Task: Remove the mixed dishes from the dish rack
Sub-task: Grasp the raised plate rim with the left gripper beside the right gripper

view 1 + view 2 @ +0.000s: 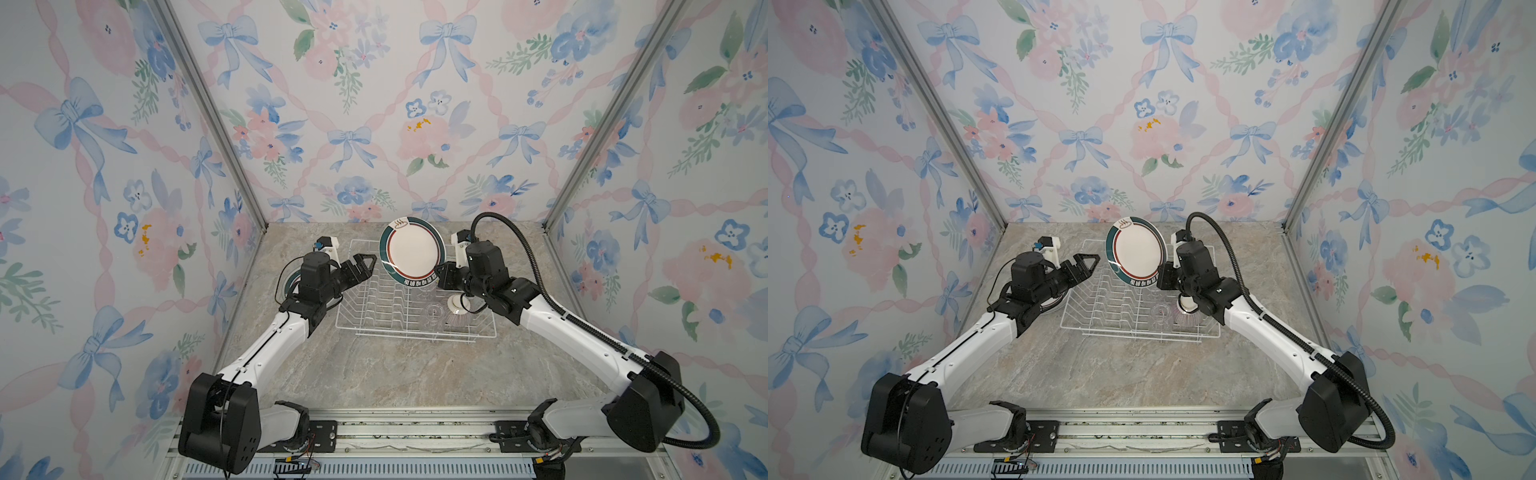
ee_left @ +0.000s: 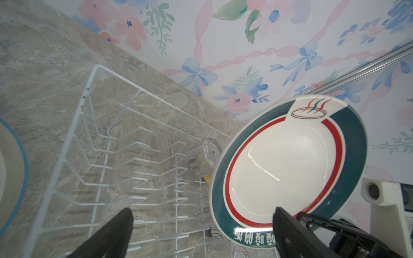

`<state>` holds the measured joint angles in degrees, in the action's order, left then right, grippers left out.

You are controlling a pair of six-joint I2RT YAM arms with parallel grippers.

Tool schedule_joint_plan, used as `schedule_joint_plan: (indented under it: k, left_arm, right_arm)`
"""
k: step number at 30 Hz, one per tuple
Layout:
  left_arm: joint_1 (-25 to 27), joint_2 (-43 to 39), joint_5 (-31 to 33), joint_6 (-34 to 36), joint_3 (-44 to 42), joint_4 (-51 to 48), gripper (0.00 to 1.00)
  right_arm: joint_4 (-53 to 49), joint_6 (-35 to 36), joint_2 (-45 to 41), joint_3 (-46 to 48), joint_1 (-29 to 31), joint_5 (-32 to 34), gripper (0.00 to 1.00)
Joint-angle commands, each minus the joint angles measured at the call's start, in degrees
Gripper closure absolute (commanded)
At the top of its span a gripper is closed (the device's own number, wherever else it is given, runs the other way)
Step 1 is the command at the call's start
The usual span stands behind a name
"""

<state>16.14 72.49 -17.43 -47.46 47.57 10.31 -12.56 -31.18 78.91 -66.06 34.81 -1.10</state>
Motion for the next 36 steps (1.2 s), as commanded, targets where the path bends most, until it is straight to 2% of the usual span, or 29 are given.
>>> schedule_joint_plan:
  k: [1,10,17,21,25,27,36]
  left_arm:
    - [1.3,1.4,-0.5,0.3,2.3,1.4,0.02]
    - [3.6,4.6,-0.2,0.5,5.0,2.0,0.02]
    - [4.2,7.2,-0.5,0.5,6.5,3.2,0.02]
    - [4.3,8.2,-0.9,0.3,6.7,4.7,0.03]
    - [4.4,8.2,-1.3,-0.4,5.9,7.1,0.23]
    - [4.4,8.1,-1.5,-0.6,5.6,8.1,0.29]
    - [4.7,7.1,-1.9,-1.1,5.0,10.6,0.48]
  right_arm:
    - [6.0,-2.6,-0.4,0.5,-0.8,-4.1,1.0]
    - [6.7,-3.0,-0.8,0.8,-1.6,-6.2,1.0]
    - [7.9,-4.2,-0.6,1.1,-2.1,-10.3,1.0]
    - [9.6,-8.0,-0.3,1.6,-2.7,-13.8,1.0]
    - [10.3,-9.3,-0.1,1.7,-3.3,-16.0,1.0]
    - [10.7,-9.9,0.2,1.7,-3.6,-17.4,1.0]
    - [11.8,-11.1,0.8,1.8,-4.1,-19.6,1.0]
